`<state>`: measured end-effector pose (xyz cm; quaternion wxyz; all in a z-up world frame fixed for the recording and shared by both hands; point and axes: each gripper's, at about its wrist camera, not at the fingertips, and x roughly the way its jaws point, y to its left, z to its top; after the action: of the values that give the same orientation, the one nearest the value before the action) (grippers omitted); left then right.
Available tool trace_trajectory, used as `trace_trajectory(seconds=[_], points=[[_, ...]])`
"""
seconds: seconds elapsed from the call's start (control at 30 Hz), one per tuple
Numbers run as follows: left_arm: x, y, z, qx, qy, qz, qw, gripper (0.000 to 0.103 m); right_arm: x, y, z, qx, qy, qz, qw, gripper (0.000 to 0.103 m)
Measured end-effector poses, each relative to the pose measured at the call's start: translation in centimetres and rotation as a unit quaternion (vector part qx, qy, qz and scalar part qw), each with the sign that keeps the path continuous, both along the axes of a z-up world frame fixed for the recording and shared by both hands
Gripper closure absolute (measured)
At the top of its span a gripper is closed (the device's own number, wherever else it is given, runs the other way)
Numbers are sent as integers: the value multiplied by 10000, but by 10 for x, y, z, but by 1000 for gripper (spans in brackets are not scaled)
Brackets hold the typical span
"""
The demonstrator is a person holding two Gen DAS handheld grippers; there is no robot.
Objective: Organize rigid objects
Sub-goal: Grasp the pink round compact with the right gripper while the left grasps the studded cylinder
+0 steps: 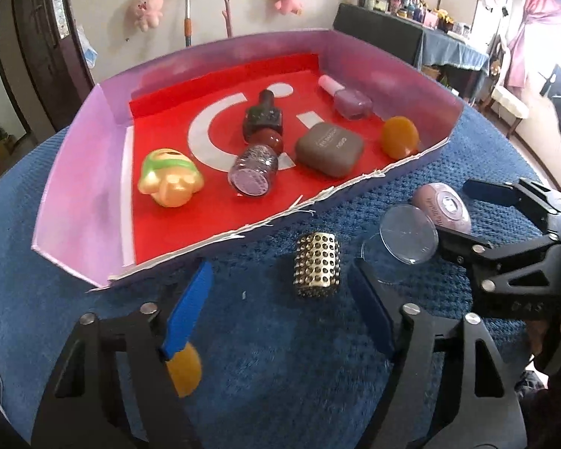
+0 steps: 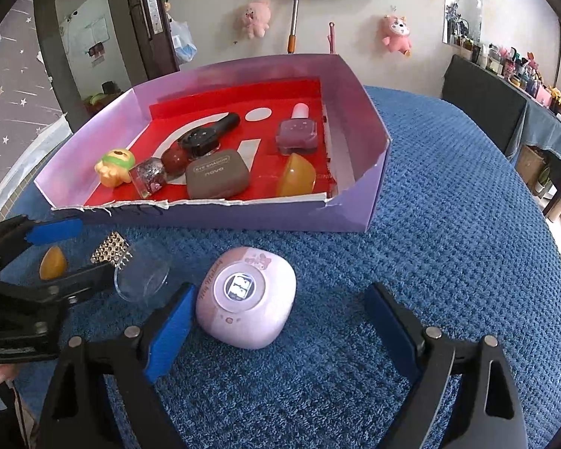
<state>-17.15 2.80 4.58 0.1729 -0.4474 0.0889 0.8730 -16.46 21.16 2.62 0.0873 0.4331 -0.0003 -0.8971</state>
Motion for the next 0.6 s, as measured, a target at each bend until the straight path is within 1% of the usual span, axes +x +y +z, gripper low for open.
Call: trace_trajectory(seconds=[0.1,0.17,0.2,0.23,0.27,0.33,0.4,0.5,0.6], points=[[-4,4,-4,47,-79,-15,10000,37,0,-4,0,90,21,51,9999,17],[-7,6,-7,83,-130,-24,9999,48,0,-7,0,129,48,96,9999,25],[-8,7,-8,82,-132,-22,9999,49,0,-9,0,137,68,134,9998,28],[-8,7,-8,90,-95,-29,9999,53,0,-11,0,146,89,183,9997,35],[-7,7,-7,120,-74,-52,9999,65,1,-13,0,135,100,247,9996,46],[-7,3,-5,236,-105,-80,9996,79,3,-17,1,151,157,375,9991,46],[-4,-3,1,403,-95,-62,9991,79,5,-17,2,130,202,422,9988,46],[7,-14,13,437,96,-23,9990,79,12,-10,10,-11,295,419,9987,46],[17,-27,26,550,198,42,9983,79,21,1,23,-99,446,329,9984,46]])
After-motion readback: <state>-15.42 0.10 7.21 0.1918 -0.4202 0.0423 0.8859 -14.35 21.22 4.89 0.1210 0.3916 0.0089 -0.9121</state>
